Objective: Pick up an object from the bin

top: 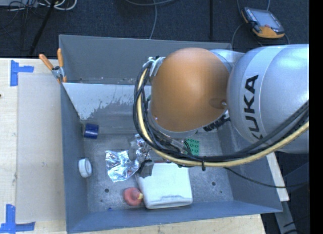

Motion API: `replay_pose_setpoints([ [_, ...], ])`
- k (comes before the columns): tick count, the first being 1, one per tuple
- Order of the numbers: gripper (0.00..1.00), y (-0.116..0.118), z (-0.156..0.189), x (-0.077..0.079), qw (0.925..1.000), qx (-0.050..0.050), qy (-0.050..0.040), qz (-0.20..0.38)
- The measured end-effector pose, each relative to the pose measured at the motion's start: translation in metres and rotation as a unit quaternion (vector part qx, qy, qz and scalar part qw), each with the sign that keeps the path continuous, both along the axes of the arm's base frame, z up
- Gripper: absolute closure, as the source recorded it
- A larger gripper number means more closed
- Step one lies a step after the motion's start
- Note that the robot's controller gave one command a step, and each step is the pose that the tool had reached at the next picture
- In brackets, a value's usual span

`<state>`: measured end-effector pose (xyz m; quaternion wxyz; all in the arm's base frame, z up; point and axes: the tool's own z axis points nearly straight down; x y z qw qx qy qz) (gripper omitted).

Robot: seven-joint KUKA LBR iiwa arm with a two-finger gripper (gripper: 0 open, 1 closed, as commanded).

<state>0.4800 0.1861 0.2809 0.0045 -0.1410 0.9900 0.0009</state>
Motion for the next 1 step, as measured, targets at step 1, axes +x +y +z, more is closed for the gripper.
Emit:
replay_pose_setpoints([
  [1, 1.0, 0.0321, -0.0153, 0.0073, 0.9947, -0.001, 0.0041, -0.102],
])
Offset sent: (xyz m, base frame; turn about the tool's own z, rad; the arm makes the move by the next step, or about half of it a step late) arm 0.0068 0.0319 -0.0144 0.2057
